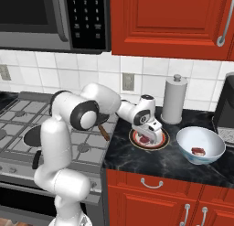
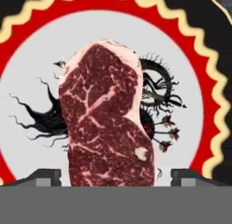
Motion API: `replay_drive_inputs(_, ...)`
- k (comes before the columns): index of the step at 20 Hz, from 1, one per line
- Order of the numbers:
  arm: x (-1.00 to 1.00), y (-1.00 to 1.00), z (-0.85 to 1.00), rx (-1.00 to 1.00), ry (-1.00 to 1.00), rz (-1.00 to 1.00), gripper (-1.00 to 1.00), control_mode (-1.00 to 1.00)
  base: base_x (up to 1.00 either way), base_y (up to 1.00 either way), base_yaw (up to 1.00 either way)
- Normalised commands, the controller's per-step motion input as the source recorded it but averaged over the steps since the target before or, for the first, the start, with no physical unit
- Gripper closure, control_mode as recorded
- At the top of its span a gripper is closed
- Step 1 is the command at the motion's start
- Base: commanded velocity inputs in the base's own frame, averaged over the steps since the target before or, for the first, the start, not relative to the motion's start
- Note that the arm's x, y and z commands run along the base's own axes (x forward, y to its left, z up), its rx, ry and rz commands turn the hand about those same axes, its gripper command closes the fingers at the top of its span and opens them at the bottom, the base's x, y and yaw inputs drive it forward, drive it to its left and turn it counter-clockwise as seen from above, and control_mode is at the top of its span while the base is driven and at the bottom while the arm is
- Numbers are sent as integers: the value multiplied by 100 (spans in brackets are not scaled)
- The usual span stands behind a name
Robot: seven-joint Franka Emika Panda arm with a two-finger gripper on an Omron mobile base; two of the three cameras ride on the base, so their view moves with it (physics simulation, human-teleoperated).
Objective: Place one of the steaks on the plate and the other in the bowl. Then place the bowl in the fridge.
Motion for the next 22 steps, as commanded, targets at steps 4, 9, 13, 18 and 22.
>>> replay_drive_inputs(4,-40,0,51,5,-18,0,-100,-100,0,0,0)
replay_drive_inputs(9,-77,36,59,0,-11,0,-100,-100,0,0,0)
replay_drive_inputs(13,-91,74,48,0,-8,0,-100,-100,0,0,0)
replay_drive_inputs(18,-84,93,47,0,-3,0,-100,-100,0,0,0)
replay_drive_inputs(22,-54,100,67,-5,1,6,-100,-100,0,0,0)
